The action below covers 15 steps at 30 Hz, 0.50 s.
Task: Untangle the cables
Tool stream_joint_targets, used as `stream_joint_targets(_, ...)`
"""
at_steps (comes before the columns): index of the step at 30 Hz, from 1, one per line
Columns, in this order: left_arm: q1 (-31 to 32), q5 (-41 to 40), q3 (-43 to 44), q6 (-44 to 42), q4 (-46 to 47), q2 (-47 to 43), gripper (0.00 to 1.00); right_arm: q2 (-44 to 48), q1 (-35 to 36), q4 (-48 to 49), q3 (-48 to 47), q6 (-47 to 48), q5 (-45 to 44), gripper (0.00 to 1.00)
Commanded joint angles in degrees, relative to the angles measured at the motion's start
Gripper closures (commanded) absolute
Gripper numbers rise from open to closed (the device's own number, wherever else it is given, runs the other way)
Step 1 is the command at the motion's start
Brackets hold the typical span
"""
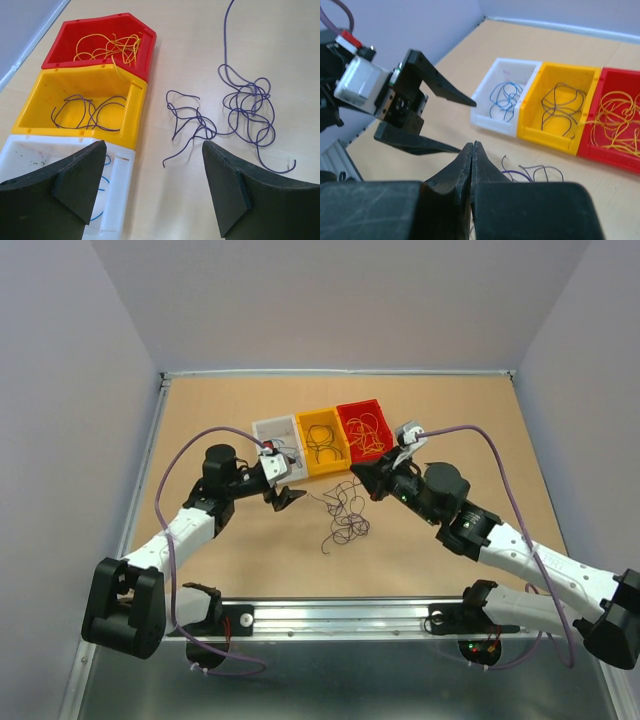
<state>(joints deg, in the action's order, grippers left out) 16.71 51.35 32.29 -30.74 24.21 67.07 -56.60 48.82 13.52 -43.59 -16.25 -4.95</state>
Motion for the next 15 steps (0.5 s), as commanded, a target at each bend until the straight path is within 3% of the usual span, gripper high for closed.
stream_joint_targets(1, 0.4, 2.3, 2.2, -1.7, 0.6, 0.2, 0.10, 2.2, 0.2, 1.8, 1.3, 1.1, 2.9, 0.99)
stream_joint_targets(3, 0.8, 4.0, 2.2, -1.8, 0.3, 0.5, 0.01, 4.8, 0.3, 1.5, 1.5, 1.2, 3.3, 0.99)
stream_joint_targets(10, 8.2, 0.5, 5.8, 4.0, 3.8, 2.5, 0.01, 10.3, 0.2, 0.9, 2.1, 1.7, 4.3, 0.99)
stream_joint_targets(15, 16.1, -4.6, 13.8, 10.3, 6.5, 6.3, 0.01, 13.5, 0.2, 1.1, 2.8, 2.4, 4.6, 0.99)
